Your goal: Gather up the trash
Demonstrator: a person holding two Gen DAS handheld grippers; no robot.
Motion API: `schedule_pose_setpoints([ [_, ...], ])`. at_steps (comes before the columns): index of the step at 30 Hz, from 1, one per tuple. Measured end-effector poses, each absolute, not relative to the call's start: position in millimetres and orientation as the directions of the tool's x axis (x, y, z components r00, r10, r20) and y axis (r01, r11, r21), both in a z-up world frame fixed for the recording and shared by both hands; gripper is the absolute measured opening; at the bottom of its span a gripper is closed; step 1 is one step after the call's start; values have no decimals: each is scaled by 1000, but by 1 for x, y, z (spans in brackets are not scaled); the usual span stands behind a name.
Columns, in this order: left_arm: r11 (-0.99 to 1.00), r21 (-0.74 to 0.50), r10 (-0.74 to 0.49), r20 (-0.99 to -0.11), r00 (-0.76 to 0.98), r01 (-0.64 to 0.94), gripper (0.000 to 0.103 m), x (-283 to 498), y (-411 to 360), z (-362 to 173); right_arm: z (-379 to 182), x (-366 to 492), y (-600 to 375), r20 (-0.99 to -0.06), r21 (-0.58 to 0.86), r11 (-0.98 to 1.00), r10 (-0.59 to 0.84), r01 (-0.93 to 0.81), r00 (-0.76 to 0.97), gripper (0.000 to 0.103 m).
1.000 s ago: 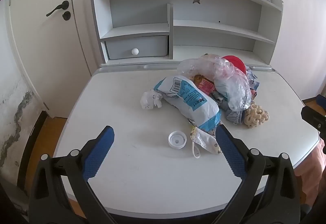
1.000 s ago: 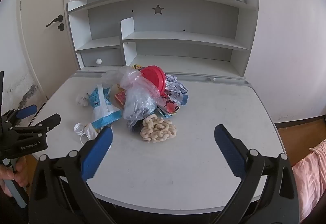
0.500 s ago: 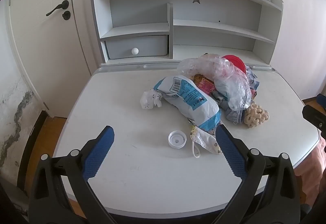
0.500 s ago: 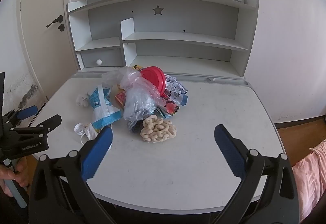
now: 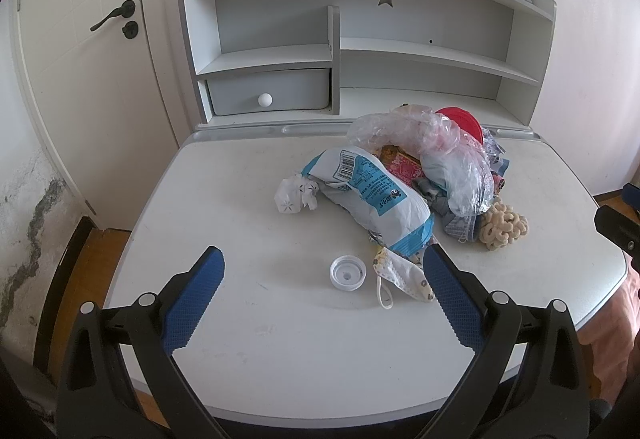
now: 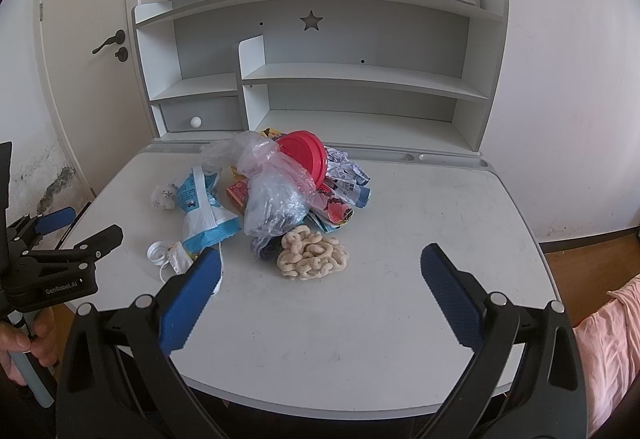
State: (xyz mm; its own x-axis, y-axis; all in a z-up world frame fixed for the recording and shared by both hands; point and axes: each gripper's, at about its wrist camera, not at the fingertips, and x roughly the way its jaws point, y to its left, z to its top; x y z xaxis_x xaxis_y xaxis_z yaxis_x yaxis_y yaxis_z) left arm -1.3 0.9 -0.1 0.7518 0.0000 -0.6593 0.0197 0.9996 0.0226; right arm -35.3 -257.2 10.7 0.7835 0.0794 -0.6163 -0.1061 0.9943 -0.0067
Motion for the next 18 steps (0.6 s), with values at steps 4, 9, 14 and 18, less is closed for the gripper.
schedule_pose_setpoints([
  [4,1000,22,0,-660,752,20,97,-1,1,0,8,-34,-257,-616,-7,994,79,-106,784,97],
  [9,1000,22,-2,-662,749,21,97,-2,1,0,4,-32,-257,-616,-7,994,79,-106,783,97],
  [14,1000,20,-3,-664,748,22,97,-3,1,-1,13,-35,-256,-618,-8,994,79,-107,783,97],
  [18,1000,19,-6,-664,748,24,97,-1,-1,-3,11,-35,-257,-617,-7,994,79,-107,783,97],
])
